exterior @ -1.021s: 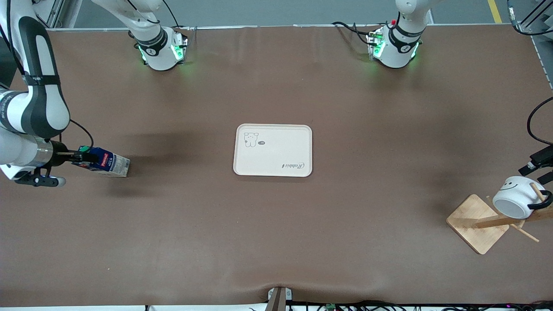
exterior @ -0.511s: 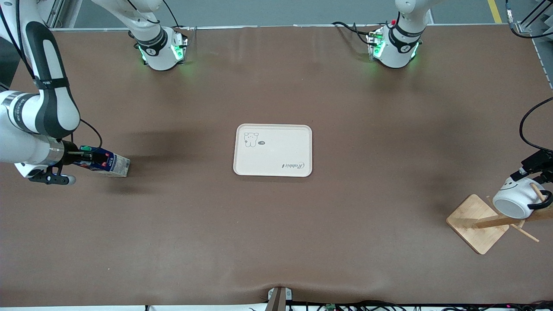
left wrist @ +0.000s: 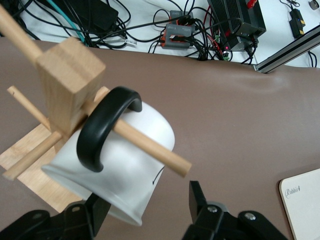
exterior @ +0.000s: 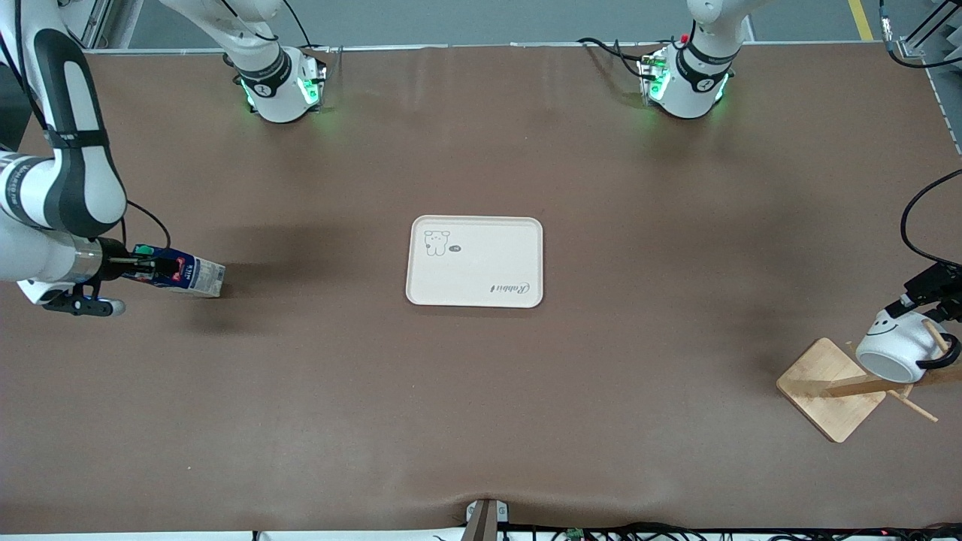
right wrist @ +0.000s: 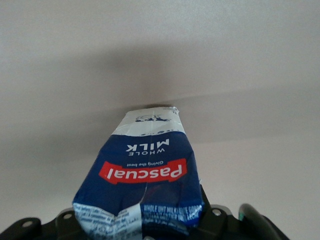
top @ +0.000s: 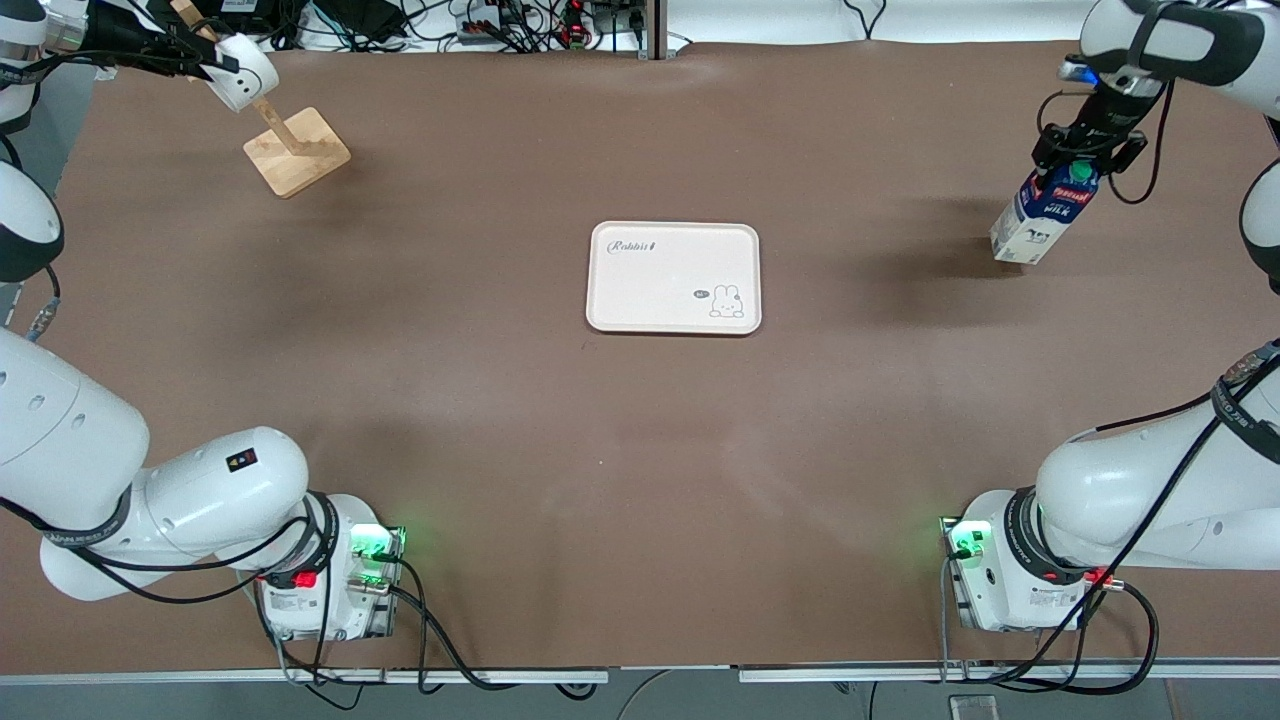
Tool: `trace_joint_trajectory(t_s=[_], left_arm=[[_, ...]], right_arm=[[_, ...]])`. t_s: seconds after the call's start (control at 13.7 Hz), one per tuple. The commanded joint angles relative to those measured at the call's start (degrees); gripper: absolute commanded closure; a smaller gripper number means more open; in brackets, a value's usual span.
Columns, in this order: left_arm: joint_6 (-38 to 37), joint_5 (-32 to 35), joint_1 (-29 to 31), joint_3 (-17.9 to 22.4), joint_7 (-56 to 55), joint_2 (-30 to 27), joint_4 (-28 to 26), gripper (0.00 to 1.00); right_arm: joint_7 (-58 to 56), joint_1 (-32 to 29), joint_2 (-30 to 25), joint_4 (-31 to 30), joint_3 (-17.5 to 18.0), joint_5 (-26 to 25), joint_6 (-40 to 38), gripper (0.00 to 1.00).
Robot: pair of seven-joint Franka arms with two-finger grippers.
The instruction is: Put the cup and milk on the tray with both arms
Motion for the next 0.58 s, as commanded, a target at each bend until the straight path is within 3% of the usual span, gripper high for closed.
trace_joint_trajectory(t_s=[0.0, 0.36, 0.51], left_arm=[[1.21, -1.41, -1.19, -0.05, 0.36, 1.61, 1.72, 0.29], [1.65, -1.32, -1.54, -0.05, 0.36, 1.97, 1.63, 0.47], [1.65, -1.32, -1.8, -0.05, 0.36, 1.97, 1.63, 0.66]], right_arm=[[-0.37, 0.67, -0.74, 6.35, 0.84, 0.92, -8.56, 1.0], [0.59, 9.09, -0.57, 10.16, 0.84, 1.35, -10.79, 1.0], [1.56, 13.57, -0.57, 10.16, 0.76, 4.59, -10.79, 1.0]])
